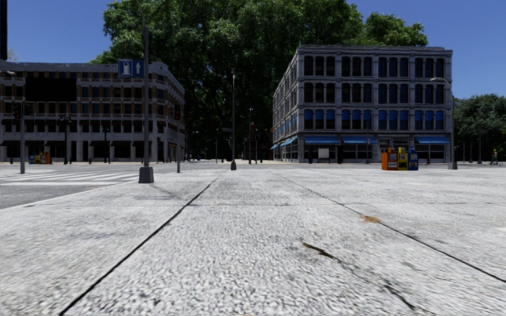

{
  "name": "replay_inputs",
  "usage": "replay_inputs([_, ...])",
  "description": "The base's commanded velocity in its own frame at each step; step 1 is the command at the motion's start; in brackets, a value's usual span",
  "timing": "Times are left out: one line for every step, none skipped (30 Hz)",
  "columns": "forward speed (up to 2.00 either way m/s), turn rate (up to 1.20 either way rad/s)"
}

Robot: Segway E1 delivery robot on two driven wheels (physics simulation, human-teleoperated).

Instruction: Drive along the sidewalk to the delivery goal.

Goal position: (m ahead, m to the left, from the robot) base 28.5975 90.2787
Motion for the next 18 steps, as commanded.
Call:
replay_inputs([2.0,0.0])
replay_inputs([2.0,0.0])
replay_inputs([2.0,0.0])
replay_inputs([2.0,0.0])
replay_inputs([2.0,0.0])
replay_inputs([2.0,0.0])
replay_inputs([2.0,0.0])
replay_inputs([2.0,0.0])
replay_inputs([2.0,0.0])
replay_inputs([2.0,0.0])
replay_inputs([2.0,0.0])
replay_inputs([2.0,0.0])
replay_inputs([2.0,0.0])
replay_inputs([2.0,0.0])
replay_inputs([2.0,0.0])
replay_inputs([2.0,0.0])
replay_inputs([2.0,0.0])
replay_inputs([2.0,0.0])
